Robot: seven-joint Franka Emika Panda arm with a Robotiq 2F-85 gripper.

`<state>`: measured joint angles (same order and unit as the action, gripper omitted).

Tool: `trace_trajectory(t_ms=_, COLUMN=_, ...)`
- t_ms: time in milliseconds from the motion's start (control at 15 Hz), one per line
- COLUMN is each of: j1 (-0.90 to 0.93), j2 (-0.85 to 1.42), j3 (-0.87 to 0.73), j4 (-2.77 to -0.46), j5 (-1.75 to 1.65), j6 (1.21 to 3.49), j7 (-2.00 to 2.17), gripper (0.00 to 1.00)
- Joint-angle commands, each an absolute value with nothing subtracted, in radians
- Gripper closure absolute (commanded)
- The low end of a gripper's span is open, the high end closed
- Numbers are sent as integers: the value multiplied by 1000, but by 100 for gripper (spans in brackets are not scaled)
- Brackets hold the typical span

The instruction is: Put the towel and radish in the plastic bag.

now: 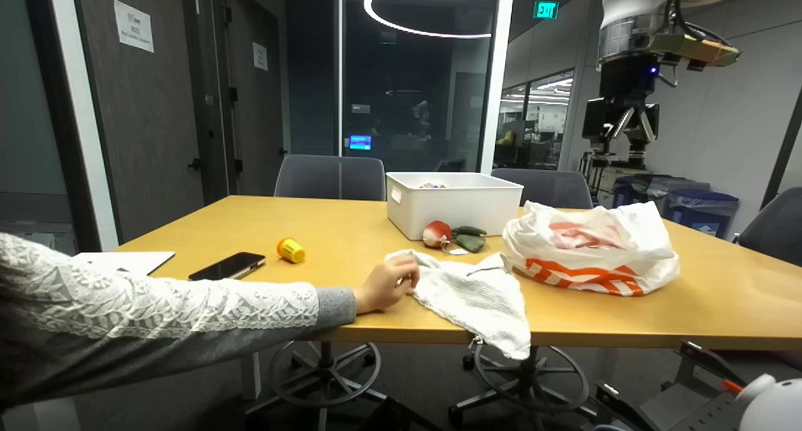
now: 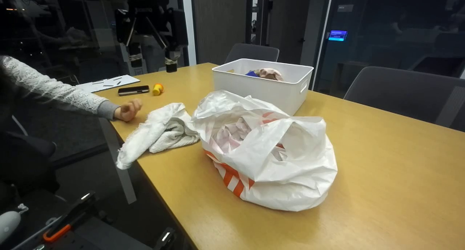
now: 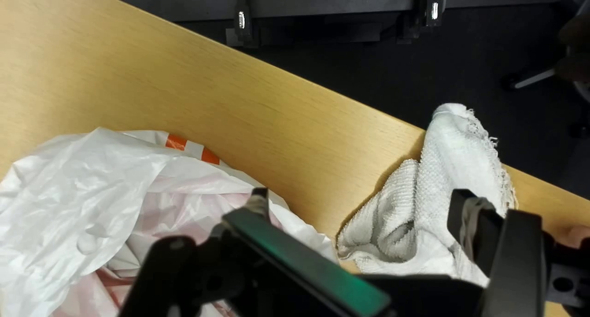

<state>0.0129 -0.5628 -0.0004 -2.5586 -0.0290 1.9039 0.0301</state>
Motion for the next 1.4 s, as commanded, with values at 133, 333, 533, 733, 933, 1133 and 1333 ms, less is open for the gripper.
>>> trace_trajectory(t_ms=133, j1=8, j2=-563, j3=4, j4=-2557, j5=-26, j6=1902, j7=28, gripper=0)
trace_trajectory(t_ms=333, j1=8, j2=-563, j3=4, j4=-2557, j5=-26, j6=1902, j7=28, gripper=0)
trace_trajectory(t_ms=533, j1=8, j2=-563, j3=4, j4=-2557, j5=-26, j6=1902, j7=28, gripper=0)
trace_trajectory(t_ms=733, j1=8, j2=-563, j3=4, j4=-2557, j5=-26, j6=1902, j7=28, gripper=0)
trace_trajectory(t_ms=933, j1=8, j2=-563, j3=4, j4=-2557, j5=-26, j6=1902, j7=28, gripper=0)
trace_trajectory(t_ms=1133, j1=8, j2=-563, j3=4, j4=-2557, j5=-26, j6=1902, j7=28, gripper=0)
trace_trajectory(t_ms=1333, j1=8, j2=-527, j3=20, j4=-2536, j5=-51, j6=1919, j7=33, gripper=0)
